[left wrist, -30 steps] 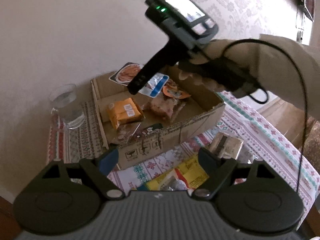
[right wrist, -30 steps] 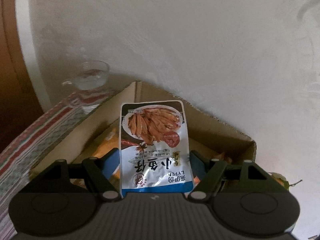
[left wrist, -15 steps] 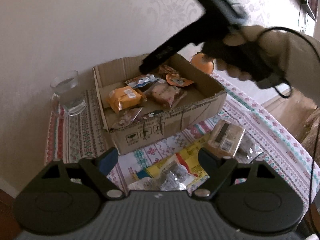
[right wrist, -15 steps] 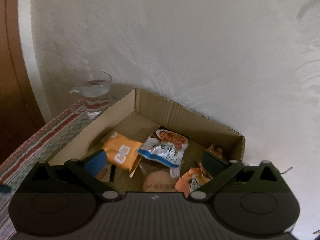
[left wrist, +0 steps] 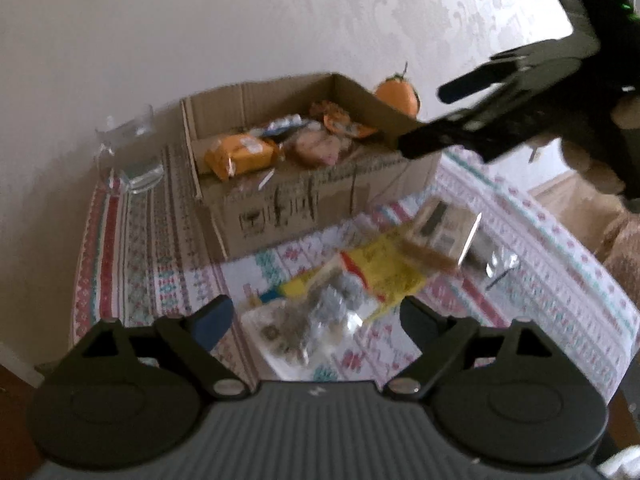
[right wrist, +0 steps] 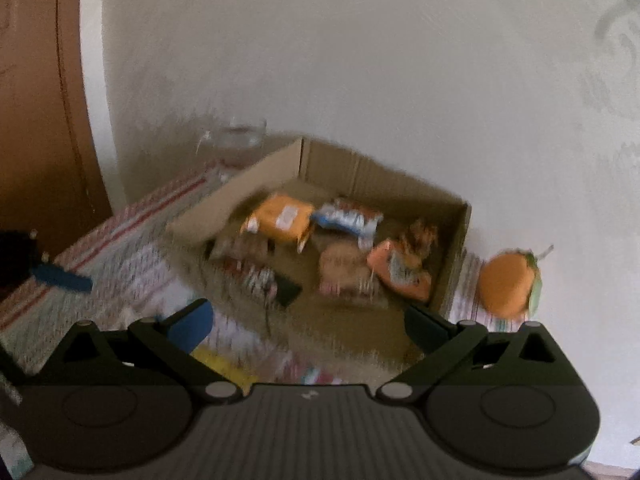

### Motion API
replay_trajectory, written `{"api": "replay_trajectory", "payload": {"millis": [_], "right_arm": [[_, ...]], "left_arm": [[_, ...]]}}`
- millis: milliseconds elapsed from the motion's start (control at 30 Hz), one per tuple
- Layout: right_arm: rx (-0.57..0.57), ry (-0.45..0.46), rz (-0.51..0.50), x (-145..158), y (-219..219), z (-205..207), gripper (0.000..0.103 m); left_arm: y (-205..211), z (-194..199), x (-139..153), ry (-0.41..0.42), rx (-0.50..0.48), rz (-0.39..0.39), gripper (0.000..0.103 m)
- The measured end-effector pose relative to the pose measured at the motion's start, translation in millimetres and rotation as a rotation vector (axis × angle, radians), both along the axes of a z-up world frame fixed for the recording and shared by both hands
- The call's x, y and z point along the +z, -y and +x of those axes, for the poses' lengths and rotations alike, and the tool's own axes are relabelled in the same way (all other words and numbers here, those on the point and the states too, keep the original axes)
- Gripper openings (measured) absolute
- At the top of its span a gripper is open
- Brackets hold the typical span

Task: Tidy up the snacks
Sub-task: 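Move the right tool to the wrapped bread loaf while the left tool approaches the clear candy bag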

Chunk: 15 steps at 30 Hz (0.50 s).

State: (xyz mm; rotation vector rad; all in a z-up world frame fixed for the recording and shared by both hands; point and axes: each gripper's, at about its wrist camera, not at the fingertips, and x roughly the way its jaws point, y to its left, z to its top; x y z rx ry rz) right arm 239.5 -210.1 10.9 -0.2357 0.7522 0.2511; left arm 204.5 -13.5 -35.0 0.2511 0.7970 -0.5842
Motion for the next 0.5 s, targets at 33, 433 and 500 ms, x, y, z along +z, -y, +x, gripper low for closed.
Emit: {"api": "replay_trajectory", "payload": {"millis": [33, 433, 500], "right_arm": [[0.003, -0.007, 0.001, -4, 2, -4, 0.103], [-0.031, -0.075, 0.003, -39, 17, -23, 0.103], [-0.033, -0.081, 0.007, -41, 19, -24, 0.103]], "left_arm": [[-1, 0, -4, -0.005, -0.012, 0.011, 0.091], [14, 24, -39, -0.014, -0.240, 0.158, 0.090], [21, 30, -40, -0.008, -0.288, 0.164, 0.090]]}}
